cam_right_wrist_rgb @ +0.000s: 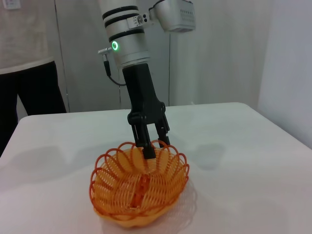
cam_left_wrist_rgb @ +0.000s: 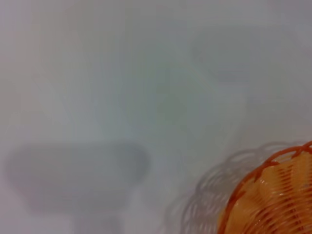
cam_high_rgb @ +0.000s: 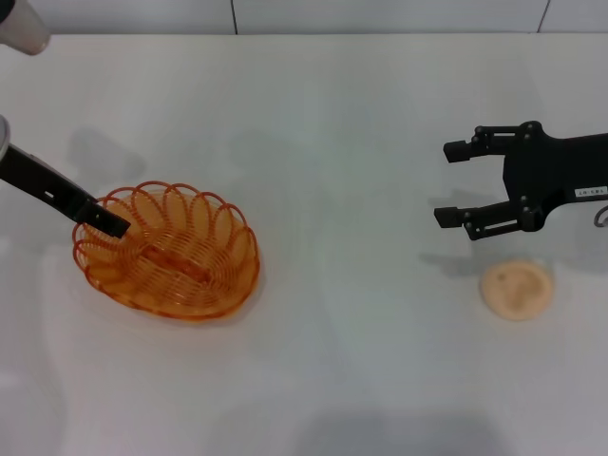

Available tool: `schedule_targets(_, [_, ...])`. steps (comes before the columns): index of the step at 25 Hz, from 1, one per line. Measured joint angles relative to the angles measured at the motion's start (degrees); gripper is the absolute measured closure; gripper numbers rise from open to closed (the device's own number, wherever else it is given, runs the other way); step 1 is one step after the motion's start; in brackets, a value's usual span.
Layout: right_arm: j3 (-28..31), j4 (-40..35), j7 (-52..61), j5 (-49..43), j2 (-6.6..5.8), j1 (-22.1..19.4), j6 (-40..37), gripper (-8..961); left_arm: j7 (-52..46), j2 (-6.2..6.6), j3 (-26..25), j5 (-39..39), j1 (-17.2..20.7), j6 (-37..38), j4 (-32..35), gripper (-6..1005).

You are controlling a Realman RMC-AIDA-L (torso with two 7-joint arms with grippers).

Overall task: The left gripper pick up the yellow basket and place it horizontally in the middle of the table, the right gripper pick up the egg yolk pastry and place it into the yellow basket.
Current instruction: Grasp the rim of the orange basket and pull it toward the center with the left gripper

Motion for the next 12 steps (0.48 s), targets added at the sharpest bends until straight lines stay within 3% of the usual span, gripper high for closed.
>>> schedule_targets(6, [0.0,0.1,-0.2,0.0,0.00,0.0,0.0,111,0.0,-0.10,0.2,0.0,0.2,-2.3,-2.7,313])
schedule_targets(12, [0.0,0.3,-0.8,0.0,0.15,0.0,0.0,112,-0.4,-0.12,-0.1,-1.2,0.1,-3.6,-3.3,552])
